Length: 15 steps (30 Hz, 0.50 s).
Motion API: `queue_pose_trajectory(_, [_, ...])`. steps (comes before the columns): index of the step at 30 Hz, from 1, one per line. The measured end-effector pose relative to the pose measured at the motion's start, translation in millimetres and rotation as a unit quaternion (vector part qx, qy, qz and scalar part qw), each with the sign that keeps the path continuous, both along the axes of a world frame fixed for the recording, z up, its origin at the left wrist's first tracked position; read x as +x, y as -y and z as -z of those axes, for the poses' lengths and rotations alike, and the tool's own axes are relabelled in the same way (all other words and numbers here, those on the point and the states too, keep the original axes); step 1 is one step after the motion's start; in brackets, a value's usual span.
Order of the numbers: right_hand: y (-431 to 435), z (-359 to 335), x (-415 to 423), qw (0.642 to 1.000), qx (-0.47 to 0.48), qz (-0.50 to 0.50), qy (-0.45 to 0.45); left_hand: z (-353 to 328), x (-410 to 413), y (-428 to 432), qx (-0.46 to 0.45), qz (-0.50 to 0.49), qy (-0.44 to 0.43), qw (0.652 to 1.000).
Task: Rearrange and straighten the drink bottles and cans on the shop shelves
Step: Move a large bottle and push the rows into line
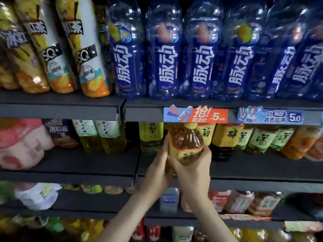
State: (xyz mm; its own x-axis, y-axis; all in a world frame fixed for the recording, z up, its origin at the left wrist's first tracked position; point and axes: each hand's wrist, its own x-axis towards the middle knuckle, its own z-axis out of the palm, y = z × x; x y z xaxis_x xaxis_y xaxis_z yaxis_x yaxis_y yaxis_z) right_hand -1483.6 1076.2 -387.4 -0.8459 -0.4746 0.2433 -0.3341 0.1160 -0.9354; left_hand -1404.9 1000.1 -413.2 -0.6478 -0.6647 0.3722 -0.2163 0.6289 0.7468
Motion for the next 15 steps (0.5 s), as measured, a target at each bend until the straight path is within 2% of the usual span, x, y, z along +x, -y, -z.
queue_pose_trajectory(2, [8, 7, -6, 0.996, 0.037, -0.012, -0.074, 2, -2, 10, 0.031, 0.009, 0.003, 0.999])
queue_pose_trajectory(5, [16, 23, -12, 0.988, 0.033, -0.022, -0.149, 4, -6, 22, 0.01, -0.005, 0.001, 1.0])
queue_pose_trajectory(8, [22, 35, -15, 0.984, 0.017, -0.003, -0.177, 9, -7, 24, -0.018, -0.037, 0.012, 0.999])
queue_pose_trajectory(12, [39, 41, -11, 0.982, -0.013, 0.025, -0.187, 15, -1, 32, -0.113, -0.096, 0.038, 0.988])
queue_pose_trajectory(15, [54, 41, -8, 0.982, -0.034, 0.045, -0.179, 15, 1, 34, -0.127, -0.141, 0.079, 0.979])
